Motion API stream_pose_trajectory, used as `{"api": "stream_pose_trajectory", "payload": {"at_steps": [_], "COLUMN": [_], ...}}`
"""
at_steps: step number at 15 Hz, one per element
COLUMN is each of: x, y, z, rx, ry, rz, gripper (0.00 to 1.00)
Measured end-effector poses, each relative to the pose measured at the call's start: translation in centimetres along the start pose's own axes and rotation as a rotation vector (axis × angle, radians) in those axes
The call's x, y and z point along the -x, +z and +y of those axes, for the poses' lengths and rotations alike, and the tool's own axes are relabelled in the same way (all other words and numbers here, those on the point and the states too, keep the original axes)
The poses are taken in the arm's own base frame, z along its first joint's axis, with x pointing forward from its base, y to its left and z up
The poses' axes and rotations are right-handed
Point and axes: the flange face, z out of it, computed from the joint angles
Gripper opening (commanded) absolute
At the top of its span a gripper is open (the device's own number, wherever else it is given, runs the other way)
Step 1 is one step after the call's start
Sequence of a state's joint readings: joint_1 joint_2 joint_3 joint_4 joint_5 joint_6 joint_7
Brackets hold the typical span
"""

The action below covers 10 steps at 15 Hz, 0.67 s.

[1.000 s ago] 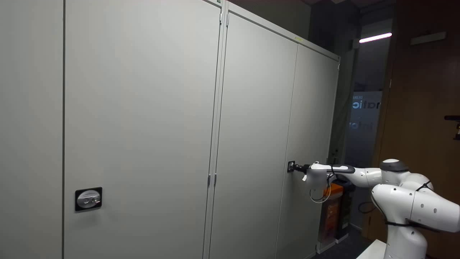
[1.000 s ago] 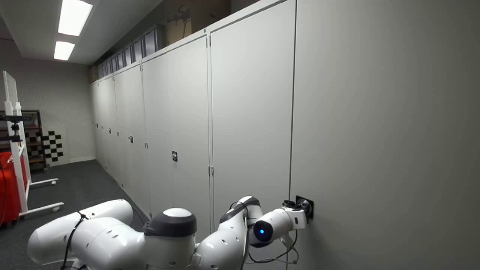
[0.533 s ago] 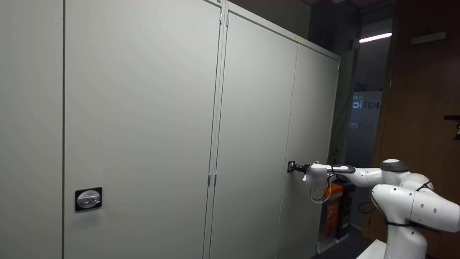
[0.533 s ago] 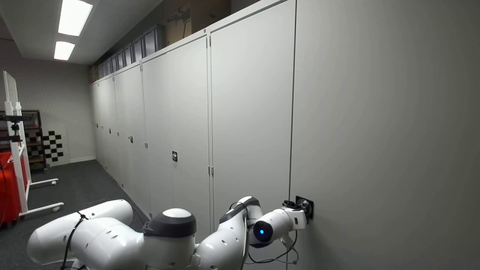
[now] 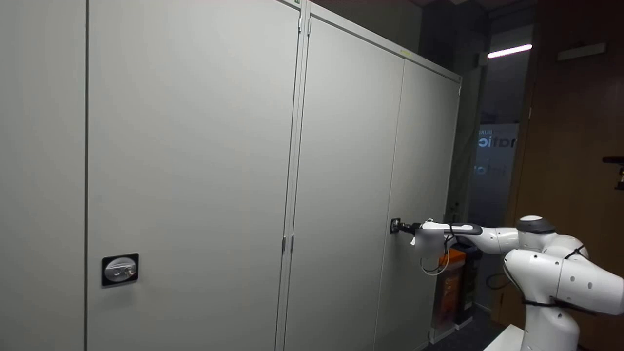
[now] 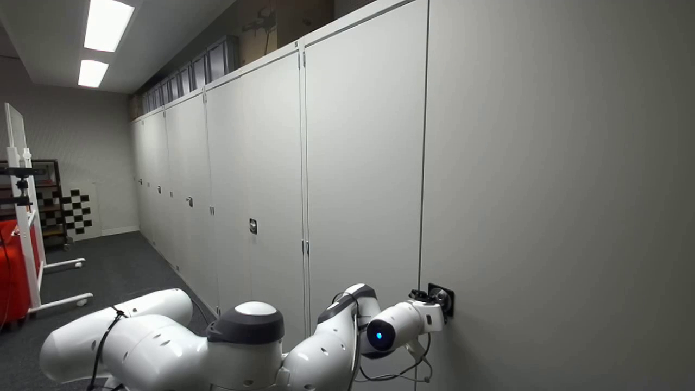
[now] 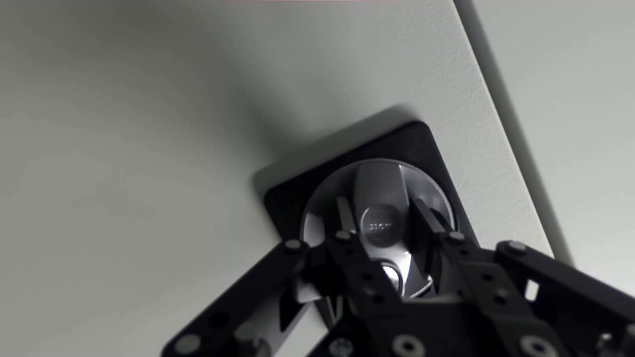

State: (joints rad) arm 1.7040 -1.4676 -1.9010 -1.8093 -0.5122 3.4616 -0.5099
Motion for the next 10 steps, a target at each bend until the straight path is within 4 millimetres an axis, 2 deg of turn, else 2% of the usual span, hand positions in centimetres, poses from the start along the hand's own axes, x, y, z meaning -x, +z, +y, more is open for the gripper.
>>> {"api": "stream_pose_trajectory", "payload": {"at_steps": [10], "x": [-0.02], "y": [-0.08], "z": [0.0], "rx": [-0.001], "ry": [0.01], "rz": [0.0], "gripper": [0.08]}}
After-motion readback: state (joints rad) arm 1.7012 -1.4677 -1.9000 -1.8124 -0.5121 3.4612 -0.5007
